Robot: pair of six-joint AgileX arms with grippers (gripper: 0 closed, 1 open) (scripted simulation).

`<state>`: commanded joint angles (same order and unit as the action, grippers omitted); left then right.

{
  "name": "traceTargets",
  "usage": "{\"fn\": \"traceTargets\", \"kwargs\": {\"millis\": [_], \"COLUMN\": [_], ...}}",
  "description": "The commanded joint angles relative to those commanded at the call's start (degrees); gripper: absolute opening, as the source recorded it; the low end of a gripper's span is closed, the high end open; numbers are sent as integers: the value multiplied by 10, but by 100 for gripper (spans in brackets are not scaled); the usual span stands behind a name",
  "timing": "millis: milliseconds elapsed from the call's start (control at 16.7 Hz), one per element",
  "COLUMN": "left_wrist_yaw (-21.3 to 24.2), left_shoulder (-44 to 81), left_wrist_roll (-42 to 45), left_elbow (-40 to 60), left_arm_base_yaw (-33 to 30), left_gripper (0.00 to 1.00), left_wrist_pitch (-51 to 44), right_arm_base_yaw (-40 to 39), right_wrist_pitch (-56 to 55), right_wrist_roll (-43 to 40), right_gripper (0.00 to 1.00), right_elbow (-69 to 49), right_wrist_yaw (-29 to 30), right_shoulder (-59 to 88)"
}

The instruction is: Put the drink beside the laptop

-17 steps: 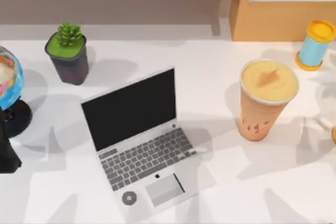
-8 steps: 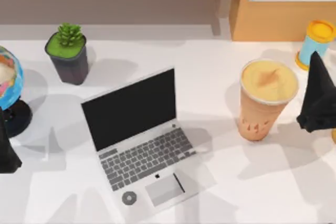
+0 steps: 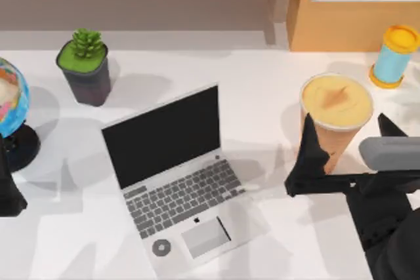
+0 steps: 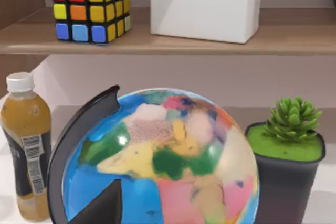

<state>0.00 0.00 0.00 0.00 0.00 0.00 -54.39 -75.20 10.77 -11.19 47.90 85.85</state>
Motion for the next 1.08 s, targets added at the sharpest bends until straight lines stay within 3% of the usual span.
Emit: {"fn": "traceTargets", "kwargs": {"millis": [240, 480, 900, 1080], "left_wrist_yaw": [0, 0, 0, 0], "left_shoulder": [0, 0, 0, 0], "left_wrist_roll": [0, 0, 0, 0], "left_elbow": [0, 0, 0, 0], "left_arm_base_yaw": [0, 0, 0, 0], "left_gripper": [100, 100, 100, 100], "left_wrist_pitch": [0, 0, 0, 0], "right_arm_base_yaw": [-41, -54, -50, -14], "right_wrist_pitch": [-55, -73, -73, -79], "right_wrist_roll": [5, 5, 3, -12], "right_gripper": [100, 100, 100, 100], "right_elbow": [-4, -5, -5, -34], "right_wrist_yaw": [86, 131, 131, 95], "right_shoulder": [145, 212, 215, 235]}}
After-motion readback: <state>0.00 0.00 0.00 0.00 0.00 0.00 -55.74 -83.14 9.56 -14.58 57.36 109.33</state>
